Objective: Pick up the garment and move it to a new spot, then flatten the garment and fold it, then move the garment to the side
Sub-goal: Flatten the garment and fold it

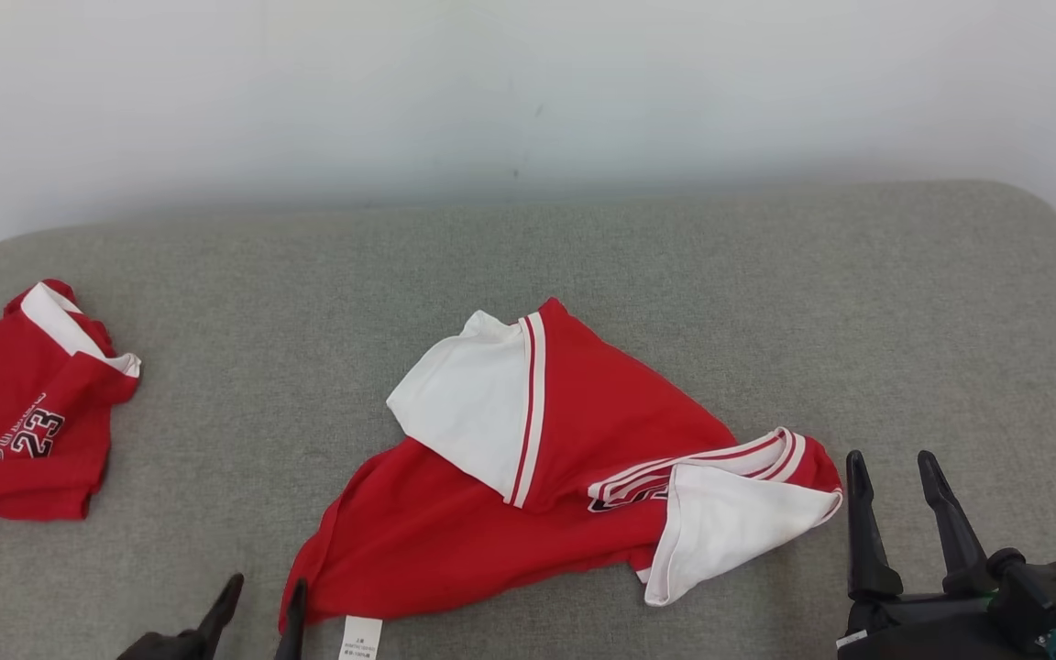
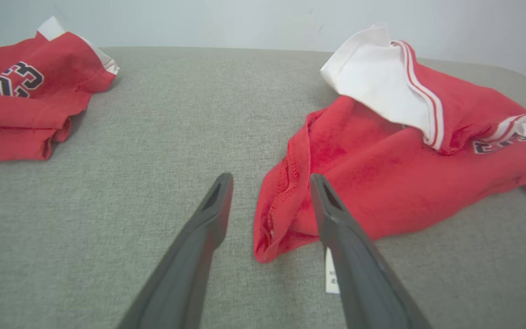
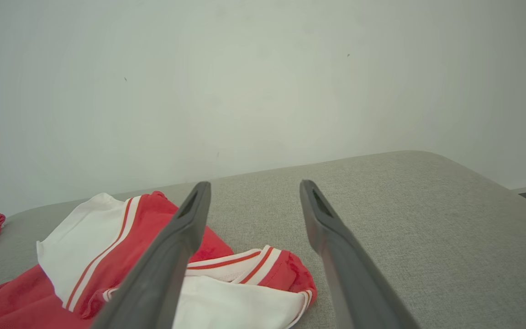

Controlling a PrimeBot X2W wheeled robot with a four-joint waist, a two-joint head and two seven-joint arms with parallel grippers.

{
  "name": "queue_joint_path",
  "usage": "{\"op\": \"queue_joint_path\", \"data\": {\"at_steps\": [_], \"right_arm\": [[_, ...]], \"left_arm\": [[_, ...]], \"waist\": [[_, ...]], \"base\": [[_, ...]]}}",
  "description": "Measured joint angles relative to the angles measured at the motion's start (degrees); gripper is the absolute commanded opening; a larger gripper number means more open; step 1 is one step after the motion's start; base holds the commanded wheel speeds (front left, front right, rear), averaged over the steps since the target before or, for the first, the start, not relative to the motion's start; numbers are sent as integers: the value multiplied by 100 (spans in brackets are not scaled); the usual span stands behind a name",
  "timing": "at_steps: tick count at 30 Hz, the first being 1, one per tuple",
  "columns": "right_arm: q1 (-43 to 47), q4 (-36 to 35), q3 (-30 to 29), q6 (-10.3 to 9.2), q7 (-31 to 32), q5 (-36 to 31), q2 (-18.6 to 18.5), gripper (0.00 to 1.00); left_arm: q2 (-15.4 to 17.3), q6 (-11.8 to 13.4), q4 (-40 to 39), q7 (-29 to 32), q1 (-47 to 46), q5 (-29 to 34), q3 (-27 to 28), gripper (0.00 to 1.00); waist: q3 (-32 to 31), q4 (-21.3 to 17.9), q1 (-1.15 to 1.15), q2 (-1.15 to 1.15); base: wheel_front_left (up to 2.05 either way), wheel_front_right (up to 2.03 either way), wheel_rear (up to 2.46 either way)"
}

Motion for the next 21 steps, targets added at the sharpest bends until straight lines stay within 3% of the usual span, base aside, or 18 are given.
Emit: {"op": "queue_joint_path", "data": {"at_steps": [8, 21], "right_arm": [[87, 9, 0, 0, 0, -10, 0, 100], [185, -36, 187, 0, 0, -15, 0, 100]], "left_arm": [[-257, -76, -703, 0, 78, 200, 644, 100], [-482, 138, -1525, 0, 397, 866, 1718, 100]], "waist": [[-223, 53, 0, 0], [-360, 122, 0, 0]], "base": [[0, 0, 0], [0, 0, 0]]}}
